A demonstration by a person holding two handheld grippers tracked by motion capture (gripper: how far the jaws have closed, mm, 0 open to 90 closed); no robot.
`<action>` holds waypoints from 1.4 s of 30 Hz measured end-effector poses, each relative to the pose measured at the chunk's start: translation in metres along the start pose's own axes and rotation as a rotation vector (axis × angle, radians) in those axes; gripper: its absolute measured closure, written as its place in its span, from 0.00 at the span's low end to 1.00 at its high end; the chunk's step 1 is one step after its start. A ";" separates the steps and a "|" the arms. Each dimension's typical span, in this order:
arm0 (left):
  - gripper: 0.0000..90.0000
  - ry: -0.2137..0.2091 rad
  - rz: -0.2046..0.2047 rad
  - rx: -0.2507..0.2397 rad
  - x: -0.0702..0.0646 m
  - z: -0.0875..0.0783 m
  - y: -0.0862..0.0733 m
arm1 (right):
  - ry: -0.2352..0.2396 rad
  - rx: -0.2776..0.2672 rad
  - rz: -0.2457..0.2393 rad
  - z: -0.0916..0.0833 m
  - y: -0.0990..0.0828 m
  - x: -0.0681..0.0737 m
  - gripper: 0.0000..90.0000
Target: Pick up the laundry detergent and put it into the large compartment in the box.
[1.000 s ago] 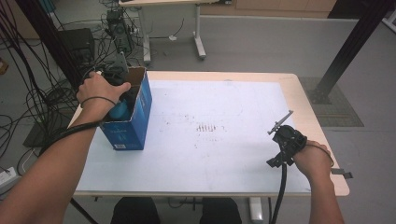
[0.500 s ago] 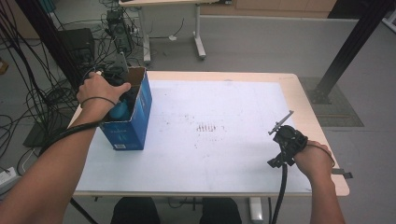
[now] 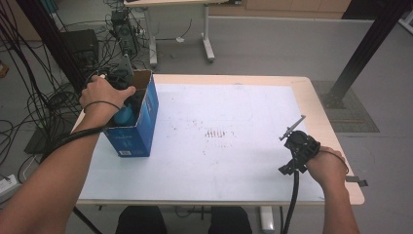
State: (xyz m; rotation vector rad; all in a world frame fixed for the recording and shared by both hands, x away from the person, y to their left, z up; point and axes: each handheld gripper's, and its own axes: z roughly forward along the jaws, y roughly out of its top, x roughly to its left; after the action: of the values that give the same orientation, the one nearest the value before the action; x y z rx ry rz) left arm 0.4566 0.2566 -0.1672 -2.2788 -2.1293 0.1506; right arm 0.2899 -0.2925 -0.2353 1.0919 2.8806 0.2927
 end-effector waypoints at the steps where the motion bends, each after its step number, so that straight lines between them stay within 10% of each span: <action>1: 0.41 -0.001 -0.002 -0.002 0.001 0.000 0.000 | 0.000 0.001 0.000 0.000 0.000 0.000 0.04; 42: 0.41 0.002 0.000 -0.006 -0.001 0.000 -0.001 | 0.002 0.004 -0.005 0.000 0.006 0.000 0.04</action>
State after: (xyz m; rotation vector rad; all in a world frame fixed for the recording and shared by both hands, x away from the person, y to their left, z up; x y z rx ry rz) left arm 0.4551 0.2557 -0.1674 -2.2816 -2.1312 0.1416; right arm 0.2939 -0.2887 -0.2337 1.0860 2.8861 0.2882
